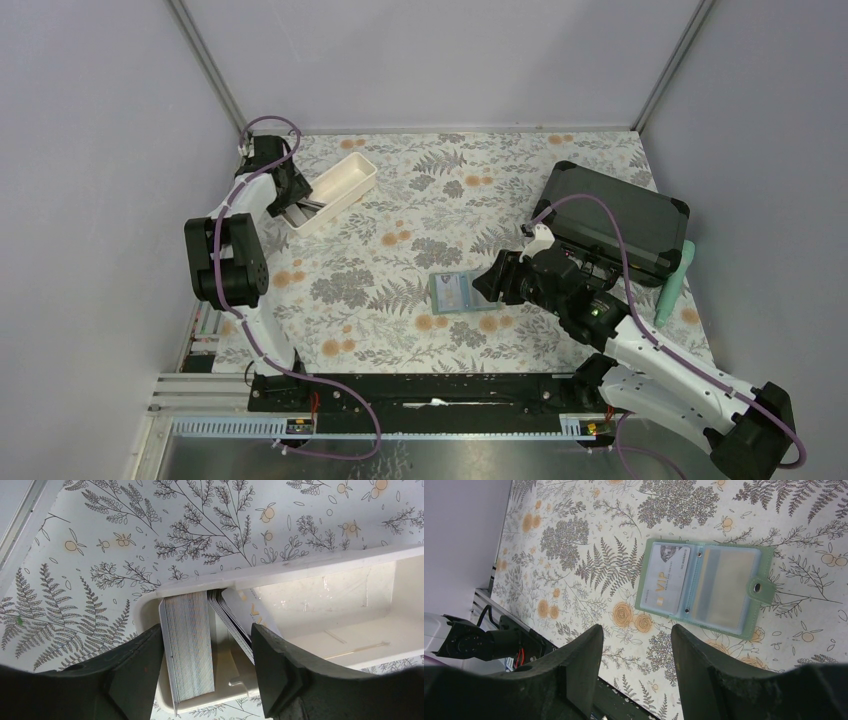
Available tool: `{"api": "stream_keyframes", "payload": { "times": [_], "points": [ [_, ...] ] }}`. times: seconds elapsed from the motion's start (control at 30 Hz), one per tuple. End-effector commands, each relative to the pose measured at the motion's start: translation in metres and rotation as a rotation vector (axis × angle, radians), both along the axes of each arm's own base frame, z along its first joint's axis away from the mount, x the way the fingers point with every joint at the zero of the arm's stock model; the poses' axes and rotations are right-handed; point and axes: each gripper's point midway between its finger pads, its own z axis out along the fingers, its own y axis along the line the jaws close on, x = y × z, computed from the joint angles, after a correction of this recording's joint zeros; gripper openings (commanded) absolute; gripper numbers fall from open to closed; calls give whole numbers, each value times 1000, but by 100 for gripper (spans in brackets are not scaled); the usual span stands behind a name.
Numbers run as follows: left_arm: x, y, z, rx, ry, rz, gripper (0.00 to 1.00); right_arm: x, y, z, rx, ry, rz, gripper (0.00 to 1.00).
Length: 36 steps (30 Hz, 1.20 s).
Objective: Put the credit cards into the card holder
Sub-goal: Pick up the credit card from the storage box.
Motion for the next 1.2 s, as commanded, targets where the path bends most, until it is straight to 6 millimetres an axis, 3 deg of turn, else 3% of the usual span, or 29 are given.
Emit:
{"api": "stream_keyframes", "payload": {
  "times": [0.0, 0.3, 1.17],
  "points": [
    [0, 7, 17, 33, -31, 5, 66, 0, 2, 2, 9, 2, 4, 60],
    [-1, 8, 16, 36, -30, 9, 67, -2, 5, 0, 9, 15, 29, 59],
    [-5, 11, 19, 52, -30, 14, 22, -3, 7, -5, 0, 36, 38, 59]
  ]
}}
